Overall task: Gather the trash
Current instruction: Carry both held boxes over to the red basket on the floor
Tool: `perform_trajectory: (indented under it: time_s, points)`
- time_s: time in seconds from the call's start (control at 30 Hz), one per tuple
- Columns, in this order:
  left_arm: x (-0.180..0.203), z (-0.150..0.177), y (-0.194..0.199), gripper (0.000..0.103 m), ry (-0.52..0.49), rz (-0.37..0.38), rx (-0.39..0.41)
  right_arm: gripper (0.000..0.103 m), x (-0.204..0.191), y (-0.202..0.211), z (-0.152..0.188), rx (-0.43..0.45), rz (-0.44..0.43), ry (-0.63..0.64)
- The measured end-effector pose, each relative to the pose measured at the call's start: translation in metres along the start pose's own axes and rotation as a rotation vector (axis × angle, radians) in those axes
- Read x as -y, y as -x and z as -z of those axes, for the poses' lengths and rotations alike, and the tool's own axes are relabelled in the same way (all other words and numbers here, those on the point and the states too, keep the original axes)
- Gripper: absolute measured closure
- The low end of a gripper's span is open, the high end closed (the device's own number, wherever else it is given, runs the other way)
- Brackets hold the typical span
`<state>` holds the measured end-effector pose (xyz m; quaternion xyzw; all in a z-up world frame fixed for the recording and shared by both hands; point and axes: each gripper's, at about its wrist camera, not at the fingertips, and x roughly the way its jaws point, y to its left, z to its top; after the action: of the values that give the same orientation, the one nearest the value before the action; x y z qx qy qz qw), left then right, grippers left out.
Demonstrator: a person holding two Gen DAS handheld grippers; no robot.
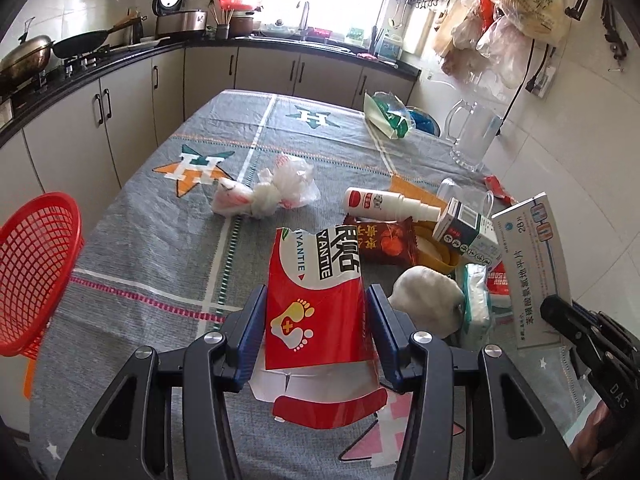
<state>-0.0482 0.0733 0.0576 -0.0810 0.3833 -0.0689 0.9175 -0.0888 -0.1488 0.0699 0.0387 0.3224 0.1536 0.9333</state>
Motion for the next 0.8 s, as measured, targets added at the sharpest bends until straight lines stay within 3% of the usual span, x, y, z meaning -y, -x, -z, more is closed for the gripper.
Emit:
perform_trajectory:
  time_s: [0.3, 0.8]
  points:
    - [-0.012, -0.001, 0.01, 0.054, 0.023, -0.003, 0.019, 0.089, -0.01, -0.007, -0.005, -0.031, -0.123, -0.056]
    - [-0.056, -0.01, 0.028, 0.054, 0.099, -0.05, 0.062, 0.089, -0.054, -0.03, -0.023, -0.066, -0.264, -0.021]
